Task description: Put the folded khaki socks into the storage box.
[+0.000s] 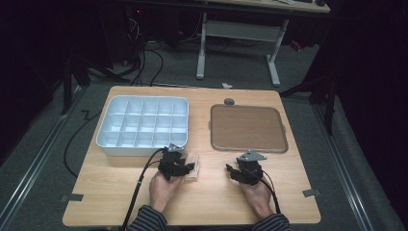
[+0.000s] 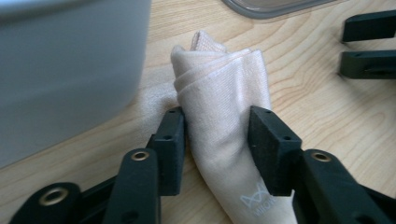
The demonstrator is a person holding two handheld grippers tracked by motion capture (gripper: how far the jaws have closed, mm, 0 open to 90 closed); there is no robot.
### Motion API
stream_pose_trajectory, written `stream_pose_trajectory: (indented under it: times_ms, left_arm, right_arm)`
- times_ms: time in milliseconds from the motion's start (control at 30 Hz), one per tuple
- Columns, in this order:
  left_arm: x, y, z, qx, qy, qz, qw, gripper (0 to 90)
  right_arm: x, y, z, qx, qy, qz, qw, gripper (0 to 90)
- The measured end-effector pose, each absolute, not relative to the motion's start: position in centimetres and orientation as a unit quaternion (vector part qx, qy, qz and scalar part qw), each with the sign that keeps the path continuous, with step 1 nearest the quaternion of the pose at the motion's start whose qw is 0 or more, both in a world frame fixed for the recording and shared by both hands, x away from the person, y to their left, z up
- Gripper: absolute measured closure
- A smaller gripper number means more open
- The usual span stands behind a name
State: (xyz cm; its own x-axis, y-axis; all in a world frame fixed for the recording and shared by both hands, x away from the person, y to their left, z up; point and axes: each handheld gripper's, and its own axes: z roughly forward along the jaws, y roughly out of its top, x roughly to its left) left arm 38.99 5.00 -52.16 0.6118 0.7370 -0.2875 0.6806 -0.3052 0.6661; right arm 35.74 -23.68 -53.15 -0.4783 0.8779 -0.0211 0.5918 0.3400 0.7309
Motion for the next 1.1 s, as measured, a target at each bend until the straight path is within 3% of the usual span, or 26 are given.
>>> stream_pose_trajectory:
  times_ms: [400, 1100]
  left_arm:
    - [37.9, 4.5, -51.8, 0.822, 0.407, 0.049, 0.394, 74.3]
    - [37.3, 5.3, -50.8, 0.831, 0.383, 0.037, 0.401, 75.6]
  right_arm:
    - [35.7, -23.5, -53.2, 0.464, 0.792, 0.337, 0.209, 39.0]
    - [35.8, -23.5, -53.2, 0.461, 0.795, 0.336, 0.207, 36.6]
